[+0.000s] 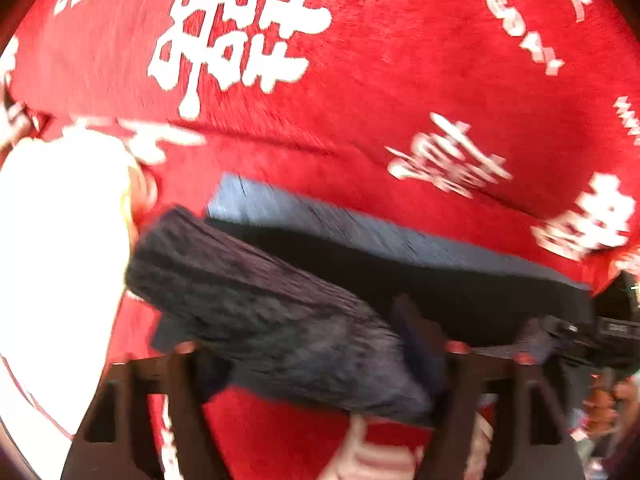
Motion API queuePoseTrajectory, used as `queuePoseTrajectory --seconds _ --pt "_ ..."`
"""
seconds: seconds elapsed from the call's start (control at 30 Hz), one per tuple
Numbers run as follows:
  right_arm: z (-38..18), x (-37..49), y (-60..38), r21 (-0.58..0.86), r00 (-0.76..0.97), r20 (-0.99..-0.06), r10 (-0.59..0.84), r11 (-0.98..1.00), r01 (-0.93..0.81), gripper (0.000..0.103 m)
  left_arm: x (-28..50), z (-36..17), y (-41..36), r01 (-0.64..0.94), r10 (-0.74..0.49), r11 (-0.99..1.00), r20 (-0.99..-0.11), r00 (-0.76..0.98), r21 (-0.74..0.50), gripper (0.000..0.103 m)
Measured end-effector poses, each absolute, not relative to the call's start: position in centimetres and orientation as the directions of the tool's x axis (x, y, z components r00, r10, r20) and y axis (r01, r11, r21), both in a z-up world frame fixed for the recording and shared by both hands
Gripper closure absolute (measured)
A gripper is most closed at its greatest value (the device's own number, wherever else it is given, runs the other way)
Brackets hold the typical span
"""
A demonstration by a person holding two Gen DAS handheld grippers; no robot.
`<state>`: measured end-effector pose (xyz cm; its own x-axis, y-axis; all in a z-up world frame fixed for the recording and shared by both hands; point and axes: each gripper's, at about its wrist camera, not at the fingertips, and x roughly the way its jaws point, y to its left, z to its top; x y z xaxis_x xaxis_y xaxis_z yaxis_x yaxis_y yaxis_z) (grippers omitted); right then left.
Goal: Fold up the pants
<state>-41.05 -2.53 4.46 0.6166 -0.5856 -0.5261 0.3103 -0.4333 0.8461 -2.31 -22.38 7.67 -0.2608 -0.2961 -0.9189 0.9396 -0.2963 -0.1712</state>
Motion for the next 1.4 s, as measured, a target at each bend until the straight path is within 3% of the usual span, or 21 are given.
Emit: queuePoseTrajectory --seconds 0.23,0.37,0.4,0.43,0.5,0.6,0.7,0.93,1.0,1.1,1.2,1.4 --pt "-2.3 -43.4 -8.2 0.78 0.593 -0.618 -0.517 -0.496 0.38 0.091 -4.1 -0.7 -27.9 0.981 -0.271 -0.192 -0.96 -0.067 -0.014 0.014" --pt "-2.2 -43.4 -8.6 0.778 0.594 -0.618 -0.515 -0.506 0.371 0.086 -3.7 1.2 -27.9 0.987 -0.297 -0.159 -0.954 -0.038 0.01 0.014" --pt "-1.5 -43.4 -8.4 0.779 0.597 -0.62 -0.509 -0.492 0.389 0.072 -3.4 2.1 -27.6 0.987 -0.308 -0.16 -0.95 -0.039 0.012 0.014" --pt "-0.4 -43.2 -8.1 0.783 0.602 -0.618 -0.506 -0.467 0.411 0.052 -2.9 3.1 -27.3 0.987 -0.321 -0.161 -0.946 -0.039 0.014 0.014" --pt "2.0 -42.5 -7.8 0.792 0.606 -0.611 -0.51 -0.4 0.461 0.043 -1.9 5.1 -26.6 0.988 -0.348 -0.152 -0.937 -0.023 0.032 0.014" --pt "5.2 -40.9 -6.9 0.826 0.637 -0.557 -0.533 -0.273 0.493 0.043 -1.1 6.5 -25.3 0.989 -0.369 -0.139 -0.93 -0.007 0.048 0.013" --pt "5.3 -38.5 -8.1 0.826 0.679 -0.555 -0.481 -0.222 0.518 0.044 -2.4 4.8 -25.1 0.984 -0.343 -0.153 -0.939 0.032 0.09 0.013" --pt "1.5 -37.5 -13.1 0.741 0.625 -0.664 -0.411 -0.255 0.621 0.045 -4.8 0.1 -23.6 0.972 -0.242 -0.168 -0.963 0.119 0.163 0.013" --pt "0.6 -39.5 -13.4 0.774 0.634 -0.632 -0.446 -0.326 0.542 0.045 -5.4 0.9 -22.8 0.968 -0.264 -0.182 -0.957 0.122 0.174 0.014" --pt "0.7 -41.4 -12.6 0.827 0.65 -0.562 -0.512 -0.36 0.431 0.044 -6.6 1.8 -21.2 0.955 -0.253 -0.252 -0.963 0.09 0.156 0.013" --pt "2.4 -41.4 -10.6 0.836 0.655 -0.548 -0.521 -0.323 0.443 0.044 -8.2 2.9 -19.3 0.929 -0.251 -0.339 -0.966 0.06 0.146 0.013" --pt "4.9 -42.5 0.2 0.85 0.607 -0.526 -0.595 -0.367 0.377 0.044 -13.4 4.0 -13.7 0.837 -0.142 -0.548 -0.984 -0.105 -0.01 0.013"
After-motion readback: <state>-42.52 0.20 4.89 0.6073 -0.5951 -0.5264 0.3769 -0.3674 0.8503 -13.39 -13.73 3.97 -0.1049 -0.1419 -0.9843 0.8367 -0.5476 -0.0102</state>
